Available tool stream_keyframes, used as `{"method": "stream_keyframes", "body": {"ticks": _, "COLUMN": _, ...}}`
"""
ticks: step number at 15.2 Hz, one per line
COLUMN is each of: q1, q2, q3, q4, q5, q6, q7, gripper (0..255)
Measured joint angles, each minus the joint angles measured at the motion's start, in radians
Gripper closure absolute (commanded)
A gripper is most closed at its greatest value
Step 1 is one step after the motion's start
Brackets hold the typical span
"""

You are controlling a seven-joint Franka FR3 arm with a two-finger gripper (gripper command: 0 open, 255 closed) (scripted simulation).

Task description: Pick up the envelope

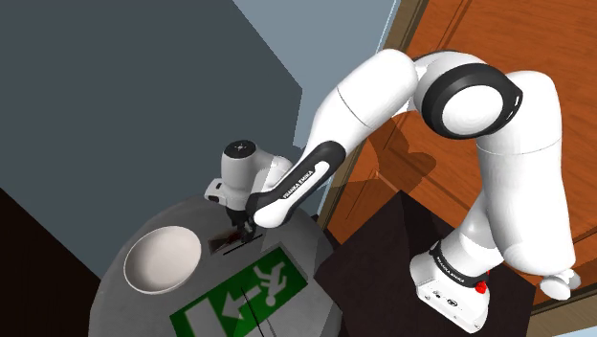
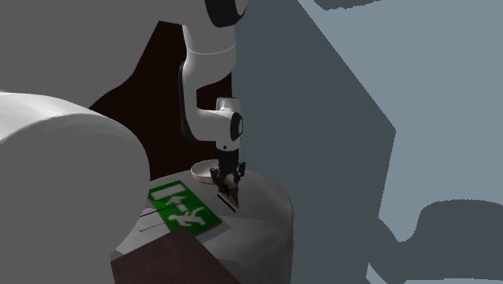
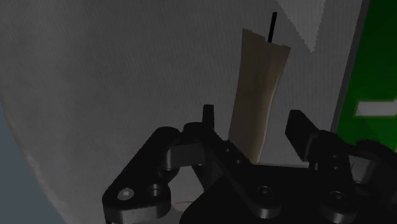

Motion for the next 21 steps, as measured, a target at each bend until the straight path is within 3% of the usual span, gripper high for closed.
{"method": "stream_keyframes", "body": {"ticks": 10, "q1": -0.001, "q2": -0.003, "q3": 0.001, "q4": 0.0, "q5": 0.001, "q6": -0.003, "q7": -0.001, "gripper": 255}}
{"method": "stream_keyframes", "body": {"ticks": 21, "q1": -0.024, "q2": -0.122, "q3": 0.031, "q4": -0.029, "q5": 0.031, "q6": -0.092, "q7": -0.019, "gripper": 255}}
